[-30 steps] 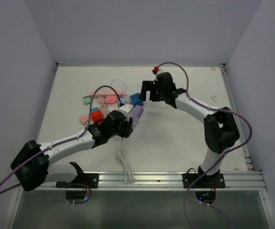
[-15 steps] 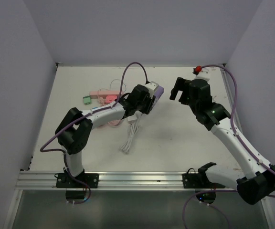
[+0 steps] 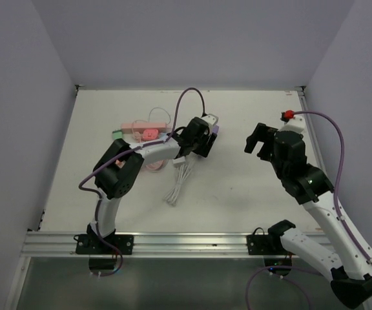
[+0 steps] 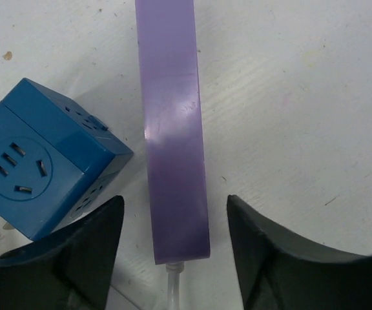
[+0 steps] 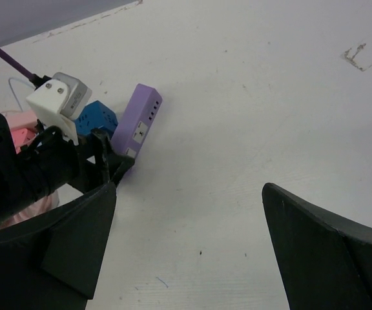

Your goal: Pull the plug off the socket

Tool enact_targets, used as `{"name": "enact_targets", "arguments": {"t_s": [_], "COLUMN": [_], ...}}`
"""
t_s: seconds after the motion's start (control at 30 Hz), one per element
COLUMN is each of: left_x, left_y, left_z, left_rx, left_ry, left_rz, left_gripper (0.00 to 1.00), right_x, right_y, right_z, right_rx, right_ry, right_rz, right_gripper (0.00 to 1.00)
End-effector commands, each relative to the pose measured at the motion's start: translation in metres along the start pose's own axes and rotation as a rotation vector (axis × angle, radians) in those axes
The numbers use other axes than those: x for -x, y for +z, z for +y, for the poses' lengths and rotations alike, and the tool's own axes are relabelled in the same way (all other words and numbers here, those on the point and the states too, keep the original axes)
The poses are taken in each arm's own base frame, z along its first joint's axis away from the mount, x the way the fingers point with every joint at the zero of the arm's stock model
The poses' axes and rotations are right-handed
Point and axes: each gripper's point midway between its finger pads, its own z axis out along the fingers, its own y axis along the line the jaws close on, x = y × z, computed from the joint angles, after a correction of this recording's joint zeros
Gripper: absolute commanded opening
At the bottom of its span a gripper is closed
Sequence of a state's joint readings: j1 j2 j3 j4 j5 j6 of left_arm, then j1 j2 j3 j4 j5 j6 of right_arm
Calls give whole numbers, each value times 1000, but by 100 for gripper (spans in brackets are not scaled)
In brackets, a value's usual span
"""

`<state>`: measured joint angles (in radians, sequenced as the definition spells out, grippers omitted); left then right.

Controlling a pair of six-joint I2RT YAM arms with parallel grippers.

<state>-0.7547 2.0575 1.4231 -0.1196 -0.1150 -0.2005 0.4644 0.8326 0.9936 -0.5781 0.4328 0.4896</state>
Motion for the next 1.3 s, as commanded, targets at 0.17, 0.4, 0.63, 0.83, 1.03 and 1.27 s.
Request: {"name": "enact_targets", "arguments": {"t_s": [0.17,0.4,0.63,0.83,1.03,1.27], "left_x": [63,107,90,57,39,29], "left_y": [-54,-139,-195,-262,-359,-457], "left_z": [2,30,116,213,244,235], "left_rx": [8,103,276,456,640,760], "left_ry": [-76,-131,-240,-382,-463,-462], "left_rz": [-197,-337,-381,-420,-538,-674], "left_gripper": [93,100,100,100,100,100], "right_x": [1,15,28,41,59,96], "right_y": [-8,-13,-19,-28,-49,-86], "right_z": [-11,-13,-18,-23,-34,-49], "right_rx": [-31,-46,-74,-88,-101,-127], "right_ry": [-21,-32,-57,-73,-79,-106], "right_rz": [-8,-47,-83,-115,-184,-309], "right_gripper": [99,99,99,99,99,99]}}
